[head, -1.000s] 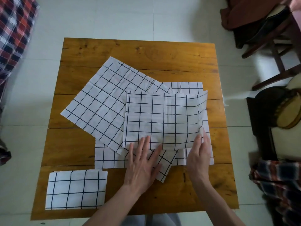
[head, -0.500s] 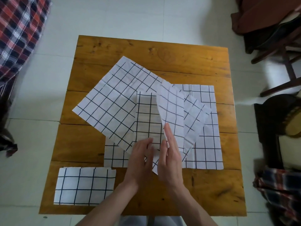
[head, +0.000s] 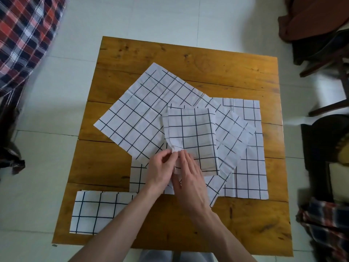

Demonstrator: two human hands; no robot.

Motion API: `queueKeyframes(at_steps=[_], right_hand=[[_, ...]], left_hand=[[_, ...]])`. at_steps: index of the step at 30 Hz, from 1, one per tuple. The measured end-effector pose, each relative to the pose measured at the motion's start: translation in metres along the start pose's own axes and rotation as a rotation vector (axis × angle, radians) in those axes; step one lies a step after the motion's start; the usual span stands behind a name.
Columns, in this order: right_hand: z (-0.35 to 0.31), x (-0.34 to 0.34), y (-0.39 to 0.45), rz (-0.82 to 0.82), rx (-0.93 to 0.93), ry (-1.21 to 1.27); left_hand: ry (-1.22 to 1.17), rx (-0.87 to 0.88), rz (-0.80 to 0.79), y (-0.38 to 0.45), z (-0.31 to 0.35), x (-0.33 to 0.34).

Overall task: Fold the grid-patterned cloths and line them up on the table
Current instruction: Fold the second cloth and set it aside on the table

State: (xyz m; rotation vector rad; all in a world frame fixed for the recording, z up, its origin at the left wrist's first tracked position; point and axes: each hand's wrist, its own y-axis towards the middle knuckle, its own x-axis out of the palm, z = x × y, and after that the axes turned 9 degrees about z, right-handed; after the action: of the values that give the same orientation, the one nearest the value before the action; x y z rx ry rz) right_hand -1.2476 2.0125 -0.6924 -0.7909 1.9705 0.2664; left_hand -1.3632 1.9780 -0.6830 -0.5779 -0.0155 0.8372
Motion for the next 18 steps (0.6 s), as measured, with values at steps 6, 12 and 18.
queueKeyframes(at_steps=[6,12,18], right_hand=[[0.007,-0.018,-0.002,0.056,-0.165,-0.108],[0.051,-0.055,0.019,0.172,-0.06,-0.084],[0.105,-0.057,0.038,0.013,-0.241,-0.256]], left_hand=[[0.23,0.103,0.146,0.008,-0.003,0.006],[0.42,0.181,0.242,0.011,0.001,0.006],[0.576,0.303,0.373,0.02,-0.005,0.004]])
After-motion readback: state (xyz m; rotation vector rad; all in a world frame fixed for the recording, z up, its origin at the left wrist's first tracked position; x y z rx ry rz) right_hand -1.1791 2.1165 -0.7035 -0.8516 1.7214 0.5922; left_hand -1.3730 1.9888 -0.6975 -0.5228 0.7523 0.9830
